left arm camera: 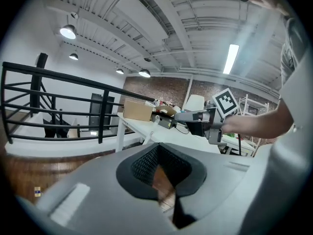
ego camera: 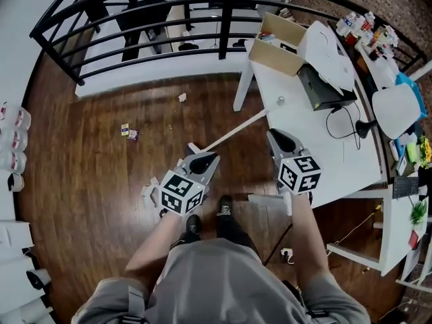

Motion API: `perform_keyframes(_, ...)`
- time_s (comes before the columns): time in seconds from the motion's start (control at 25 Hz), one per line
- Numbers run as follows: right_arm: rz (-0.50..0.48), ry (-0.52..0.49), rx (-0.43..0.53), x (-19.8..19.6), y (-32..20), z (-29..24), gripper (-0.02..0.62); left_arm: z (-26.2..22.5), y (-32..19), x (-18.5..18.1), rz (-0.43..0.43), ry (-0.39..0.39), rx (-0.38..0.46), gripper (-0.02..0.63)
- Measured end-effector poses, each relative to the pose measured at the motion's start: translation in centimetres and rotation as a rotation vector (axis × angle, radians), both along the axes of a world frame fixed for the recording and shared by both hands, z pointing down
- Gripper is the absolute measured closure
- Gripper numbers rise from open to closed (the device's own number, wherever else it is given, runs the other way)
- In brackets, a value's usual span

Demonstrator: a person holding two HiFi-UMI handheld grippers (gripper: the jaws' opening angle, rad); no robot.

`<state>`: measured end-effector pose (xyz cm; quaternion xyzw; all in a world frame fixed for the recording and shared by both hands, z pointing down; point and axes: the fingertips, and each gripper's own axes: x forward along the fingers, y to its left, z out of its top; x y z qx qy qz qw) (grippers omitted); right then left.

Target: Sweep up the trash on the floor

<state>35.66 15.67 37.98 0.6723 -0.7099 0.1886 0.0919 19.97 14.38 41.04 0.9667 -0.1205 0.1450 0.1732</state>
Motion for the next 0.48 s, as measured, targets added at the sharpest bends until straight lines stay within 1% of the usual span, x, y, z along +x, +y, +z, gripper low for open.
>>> perform_keyframes(0.08,-0.015,0.006,-0.017,2.4,-1.6,1.5,0.559,1.0,-0.9,1.2,-0.03,-0.013,-0.004,0.601)
perform_keyframes(0.28,0.009,-0.006,-0.08,8.5,-4.5,6.2,0.448,3.0,-1.8,4.1,-0.061,-0.051,-0.012,0.601)
perform_keyframes(0.4,0.0,-0.02,-0.134,10.8,-6.5,8.9,0.397,3.7,-2.1,5.1,-0.065,-0.077,-0.019,0.601)
perform_keyframes(0.48,-0.027,-0.045,-0.162,11.6,-7.7,10.5,0.381,4.2,-2.0,5.5,-0.067,-0.093,-0.022,0.601)
